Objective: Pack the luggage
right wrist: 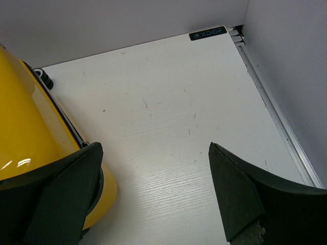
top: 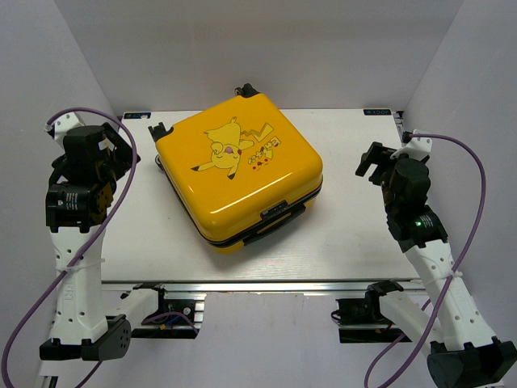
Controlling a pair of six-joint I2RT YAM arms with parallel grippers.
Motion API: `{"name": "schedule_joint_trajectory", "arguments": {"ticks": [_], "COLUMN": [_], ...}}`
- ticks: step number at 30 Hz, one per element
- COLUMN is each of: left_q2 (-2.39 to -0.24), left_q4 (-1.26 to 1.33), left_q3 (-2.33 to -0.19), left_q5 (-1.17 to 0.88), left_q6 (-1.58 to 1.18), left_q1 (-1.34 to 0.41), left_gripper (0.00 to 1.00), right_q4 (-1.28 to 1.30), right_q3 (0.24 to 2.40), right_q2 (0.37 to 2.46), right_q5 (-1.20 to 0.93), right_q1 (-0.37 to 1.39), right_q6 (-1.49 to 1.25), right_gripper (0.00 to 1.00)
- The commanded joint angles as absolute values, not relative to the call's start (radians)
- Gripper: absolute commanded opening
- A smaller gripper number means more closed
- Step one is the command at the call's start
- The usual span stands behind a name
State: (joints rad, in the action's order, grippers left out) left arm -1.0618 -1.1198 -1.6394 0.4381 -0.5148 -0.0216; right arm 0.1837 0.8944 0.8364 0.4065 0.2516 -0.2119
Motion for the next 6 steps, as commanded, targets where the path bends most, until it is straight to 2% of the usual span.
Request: {"name": "schedule_joint_trajectory", "arguments": {"ticks": [1,6], "left_q2": [-1.059,-1.005], "left_q4": [-1.203,-1.195], "left_q3": [-1.608,-1.586], "left_q5": [0.497,0.496], "left_q6": [-0.509,-0.509], "left_q1": [-0.020,-0.020], "left_gripper": [0.98,0.98], "right_q4": [0.209,0.239], "right_q3": [0.894,0.913], "right_q2": [0.793,0.785], "right_q5": [0.437,0.449], "right_q1": [0.253,0.252], "right_q6": [-0.233,-0.216], "right_gripper": [0.89,0.89]}}
